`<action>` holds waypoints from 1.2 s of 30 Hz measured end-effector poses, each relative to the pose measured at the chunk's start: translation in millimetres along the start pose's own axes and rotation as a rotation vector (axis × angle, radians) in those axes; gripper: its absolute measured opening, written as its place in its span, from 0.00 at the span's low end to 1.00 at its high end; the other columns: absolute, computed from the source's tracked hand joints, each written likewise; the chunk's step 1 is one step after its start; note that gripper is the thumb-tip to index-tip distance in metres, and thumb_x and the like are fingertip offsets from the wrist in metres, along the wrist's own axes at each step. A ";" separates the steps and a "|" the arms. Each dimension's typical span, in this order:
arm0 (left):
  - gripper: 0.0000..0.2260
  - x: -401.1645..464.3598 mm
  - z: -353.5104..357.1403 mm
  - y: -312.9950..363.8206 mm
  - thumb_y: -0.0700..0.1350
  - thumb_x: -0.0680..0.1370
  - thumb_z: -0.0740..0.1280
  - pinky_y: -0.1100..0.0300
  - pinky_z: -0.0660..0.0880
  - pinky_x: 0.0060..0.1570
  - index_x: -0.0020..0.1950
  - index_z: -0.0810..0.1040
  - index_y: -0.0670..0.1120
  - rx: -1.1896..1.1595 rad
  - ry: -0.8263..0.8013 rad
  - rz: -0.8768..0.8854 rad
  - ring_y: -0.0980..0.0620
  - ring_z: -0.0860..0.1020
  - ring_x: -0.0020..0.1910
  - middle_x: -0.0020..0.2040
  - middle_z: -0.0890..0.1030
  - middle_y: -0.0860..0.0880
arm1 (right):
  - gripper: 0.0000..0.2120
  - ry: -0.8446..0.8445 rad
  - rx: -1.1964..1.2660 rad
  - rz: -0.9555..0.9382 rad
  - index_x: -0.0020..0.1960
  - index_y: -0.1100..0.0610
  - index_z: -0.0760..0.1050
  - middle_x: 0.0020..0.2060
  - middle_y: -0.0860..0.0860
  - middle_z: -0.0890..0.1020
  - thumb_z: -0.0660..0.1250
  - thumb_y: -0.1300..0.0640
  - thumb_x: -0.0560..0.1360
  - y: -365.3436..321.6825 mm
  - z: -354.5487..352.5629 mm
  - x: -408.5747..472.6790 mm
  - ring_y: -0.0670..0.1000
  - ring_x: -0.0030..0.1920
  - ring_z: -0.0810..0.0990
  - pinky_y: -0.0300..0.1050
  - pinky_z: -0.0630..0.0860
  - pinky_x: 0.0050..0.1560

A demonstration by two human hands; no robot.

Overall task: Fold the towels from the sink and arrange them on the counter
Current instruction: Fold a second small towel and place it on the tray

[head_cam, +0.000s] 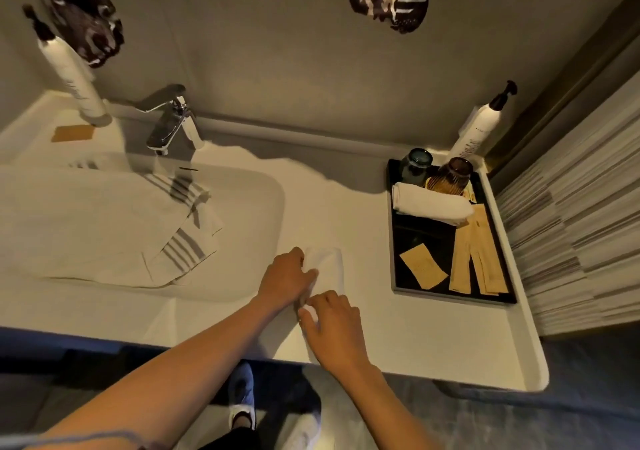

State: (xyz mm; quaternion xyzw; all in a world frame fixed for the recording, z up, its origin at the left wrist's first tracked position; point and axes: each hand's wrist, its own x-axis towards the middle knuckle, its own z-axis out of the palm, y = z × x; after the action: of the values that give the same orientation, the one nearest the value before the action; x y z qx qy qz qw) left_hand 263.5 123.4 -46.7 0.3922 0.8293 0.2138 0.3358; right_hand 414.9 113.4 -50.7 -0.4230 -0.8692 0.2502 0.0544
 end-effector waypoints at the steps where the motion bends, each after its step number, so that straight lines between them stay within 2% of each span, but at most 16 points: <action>1: 0.16 2.4 1.0 -2.8 0.53 0.76 0.68 0.55 0.72 0.41 0.56 0.73 0.43 0.005 -0.007 -0.016 0.45 0.79 0.48 0.51 0.81 0.45 | 0.17 0.058 0.083 0.050 0.58 0.50 0.77 0.54 0.48 0.80 0.53 0.45 0.80 0.5 -0.1 -0.6 0.50 0.53 0.75 0.48 0.73 0.53; 4: 0.22 3.8 5.9 -6.3 0.55 0.75 0.71 0.57 0.68 0.41 0.59 0.70 0.42 -0.053 0.020 -0.105 0.43 0.79 0.51 0.53 0.80 0.43 | 0.16 0.208 0.146 0.344 0.58 0.53 0.72 0.53 0.49 0.77 0.60 0.44 0.77 6.0 -3.0 -1.1 0.52 0.53 0.76 0.48 0.76 0.50; 6: 0.23 1.7 10.8 -5.5 0.55 0.76 0.71 0.57 0.68 0.42 0.61 0.69 0.41 -0.077 0.040 -0.131 0.42 0.79 0.53 0.56 0.79 0.42 | 0.24 0.034 0.270 0.604 0.60 0.55 0.67 0.53 0.51 0.76 0.64 0.39 0.73 3.0 -3.3 3.4 0.54 0.53 0.77 0.48 0.76 0.48; 8: 0.23 -0.3 13.6 -4.8 0.54 0.77 0.70 0.58 0.69 0.44 0.63 0.69 0.40 -0.085 0.033 -0.144 0.42 0.79 0.56 0.59 0.79 0.42 | 0.27 -0.108 0.435 0.708 0.62 0.56 0.66 0.54 0.52 0.77 0.68 0.41 0.72 -5.2 1.3 9.5 0.53 0.51 0.78 0.45 0.75 0.45; 10: 0.23 1.0 12.3 -5.7 0.54 0.77 0.69 0.59 0.70 0.45 0.65 0.69 0.41 -0.095 -0.013 -0.173 0.43 0.79 0.56 0.60 0.78 0.42 | 0.27 -0.122 0.696 0.771 0.64 0.59 0.71 0.55 0.54 0.80 0.71 0.49 0.70 -8.0 5.3 16.0 0.52 0.49 0.79 0.44 0.77 0.45; 12: 0.26 2.3 5.2 -7.6 0.57 0.75 0.69 0.59 0.74 0.46 0.66 0.68 0.43 -0.155 -0.096 -0.227 0.45 0.80 0.54 0.59 0.80 0.44 | 0.28 -0.120 0.973 0.825 0.64 0.60 0.74 0.53 0.56 0.82 0.72 0.55 0.66 -8.0 -2.4 21.9 0.55 0.50 0.81 0.50 0.82 0.47; 14: 0.30 6.9 -6.2 -9.0 0.60 0.72 0.72 0.52 0.79 0.53 0.66 0.68 0.45 -0.448 -0.210 -0.273 0.43 0.82 0.53 0.55 0.82 0.44 | 0.25 -0.105 1.104 0.756 0.64 0.60 0.75 0.51 0.57 0.83 0.71 0.59 0.67 -4.2 -29.2 27.3 0.56 0.50 0.82 0.49 0.83 0.43; 16: 0.30 8.8 -17.9 -6.7 0.57 0.72 0.75 0.40 0.75 0.62 0.66 0.72 0.42 -0.944 -0.436 -0.272 0.37 0.80 0.58 0.59 0.81 0.38 | 0.24 -0.175 1.203 0.628 0.62 0.58 0.77 0.50 0.56 0.84 0.69 0.61 0.66 5.3 -60.5 26.6 0.55 0.50 0.83 0.46 0.81 0.42; 19: 0.21 5.6 -30.5 5.8 0.48 0.79 0.68 0.40 0.69 0.68 0.68 0.74 0.38 -1.332 -0.783 -0.283 0.36 0.75 0.66 0.66 0.76 0.35 | 0.20 -0.406 1.281 0.491 0.57 0.57 0.78 0.46 0.54 0.86 0.68 0.65 0.65 21.9 -104.4 17.7 0.52 0.48 0.84 0.46 0.81 0.45; 21: 0.21 7.7 -27.6 19.8 0.47 0.74 0.73 0.44 0.73 0.63 0.64 0.77 0.39 -1.208 -0.777 -0.231 0.40 0.78 0.60 0.60 0.79 0.37 | 0.19 -0.458 1.266 0.537 0.57 0.59 0.78 0.48 0.56 0.85 0.71 0.67 0.67 44.0 -121.5 13.1 0.53 0.49 0.84 0.47 0.81 0.47; 22: 0.19 12.4 -22.1 32.2 0.48 0.70 0.76 0.47 0.76 0.58 0.57 0.81 0.41 -1.056 -0.698 -0.190 0.43 0.80 0.53 0.54 0.81 0.39 | 0.19 -0.413 1.271 0.593 0.59 0.60 0.78 0.50 0.58 0.84 0.72 0.67 0.68 61.3 -129.8 12.1 0.55 0.51 0.83 0.49 0.81 0.48; 24: 0.09 18.9 -12.3 59.0 0.51 0.66 0.77 0.50 0.79 0.47 0.38 0.82 0.47 -0.740 -0.525 -0.091 0.49 0.80 0.41 0.38 0.81 0.48 | 0.20 -0.195 1.255 0.739 0.61 0.62 0.77 0.52 0.60 0.84 0.74 0.67 0.70 99.3 -140.0 15.1 0.58 0.52 0.83 0.51 0.82 0.47; 26: 0.15 28.8 4.1 85.9 0.51 0.68 0.77 0.51 0.81 0.42 0.28 0.74 0.50 -0.519 -0.420 -0.012 0.52 0.77 0.33 0.29 0.76 0.53 | 0.21 0.043 1.204 0.848 0.61 0.64 0.76 0.49 0.59 0.84 0.75 0.66 0.69 130.7 -149.3 23.1 0.58 0.48 0.83 0.49 0.82 0.40; 29: 0.19 48.1 35.8 123.2 0.54 0.71 0.75 0.52 0.78 0.38 0.30 0.70 0.47 -0.263 -0.235 0.049 0.51 0.74 0.31 0.29 0.73 0.49 | 0.16 0.248 1.149 0.885 0.58 0.63 0.76 0.47 0.57 0.82 0.73 0.65 0.72 165.6 -165.4 43.2 0.55 0.43 0.81 0.43 0.81 0.30; 32: 0.19 66.6 64.1 160.2 0.58 0.74 0.70 0.57 0.65 0.32 0.34 0.70 0.46 -0.072 -0.128 0.098 0.52 0.72 0.31 0.32 0.74 0.48 | 0.17 0.342 1.102 0.852 0.60 0.63 0.75 0.51 0.57 0.81 0.73 0.63 0.72 198.8 -183.2 70.0 0.51 0.43 0.80 0.39 0.77 0.35; 36: 0.16 88.9 81.9 189.4 0.59 0.77 0.66 0.59 0.70 0.35 0.46 0.77 0.46 0.124 -0.017 0.110 0.52 0.76 0.38 0.44 0.82 0.48 | 0.16 0.362 0.895 0.794 0.60 0.61 0.75 0.51 0.55 0.81 0.73 0.61 0.73 232.0 -187.0 103.5 0.47 0.42 0.78 0.38 0.72 0.34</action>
State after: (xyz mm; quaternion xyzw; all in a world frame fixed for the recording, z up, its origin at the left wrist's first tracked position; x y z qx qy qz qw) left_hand 377.4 315.2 -20.2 0.4589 0.8153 0.1769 0.3058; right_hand 570.6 384.9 -11.9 -0.6858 -0.4335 0.5155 0.2757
